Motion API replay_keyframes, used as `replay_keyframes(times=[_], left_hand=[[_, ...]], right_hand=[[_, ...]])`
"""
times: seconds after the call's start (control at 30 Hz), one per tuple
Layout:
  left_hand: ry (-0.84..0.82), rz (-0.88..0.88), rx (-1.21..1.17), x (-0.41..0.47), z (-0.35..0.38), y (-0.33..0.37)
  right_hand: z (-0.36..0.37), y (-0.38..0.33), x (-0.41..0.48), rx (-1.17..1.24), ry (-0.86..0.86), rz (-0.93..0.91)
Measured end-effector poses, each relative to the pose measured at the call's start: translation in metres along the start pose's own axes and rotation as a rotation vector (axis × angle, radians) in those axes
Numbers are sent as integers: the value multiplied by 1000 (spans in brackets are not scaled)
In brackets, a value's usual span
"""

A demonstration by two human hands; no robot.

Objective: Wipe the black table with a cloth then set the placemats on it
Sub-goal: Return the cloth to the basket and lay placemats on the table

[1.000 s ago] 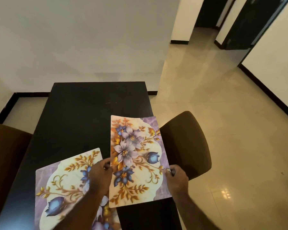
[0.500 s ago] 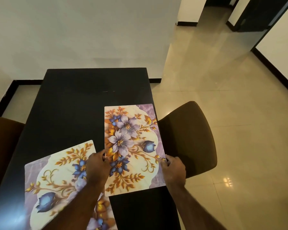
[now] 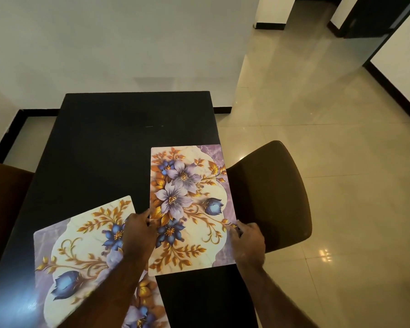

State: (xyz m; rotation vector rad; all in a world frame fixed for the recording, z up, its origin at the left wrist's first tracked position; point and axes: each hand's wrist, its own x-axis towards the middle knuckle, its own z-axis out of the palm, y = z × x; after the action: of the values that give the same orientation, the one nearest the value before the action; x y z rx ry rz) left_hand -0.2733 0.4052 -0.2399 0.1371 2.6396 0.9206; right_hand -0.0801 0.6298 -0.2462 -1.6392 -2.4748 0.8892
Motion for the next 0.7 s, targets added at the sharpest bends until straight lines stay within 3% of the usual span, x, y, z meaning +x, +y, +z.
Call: replay_keyframes(times=[0.33,0.5,0.6,0.7], left_hand=[[51,0,-11,-7,-3,5],[178,-41,-31,-24,-26,3],[259,-60,-84,-56,-52,-26],[303,-156,-92,-105,-79,-81]], right_hand=[[-3,-3,0,2,-28,9],[-17,-9,-8,65,17,38],[-25,-12,-39,127,49,38],[-19,-19,-97,145,-34,-20]])
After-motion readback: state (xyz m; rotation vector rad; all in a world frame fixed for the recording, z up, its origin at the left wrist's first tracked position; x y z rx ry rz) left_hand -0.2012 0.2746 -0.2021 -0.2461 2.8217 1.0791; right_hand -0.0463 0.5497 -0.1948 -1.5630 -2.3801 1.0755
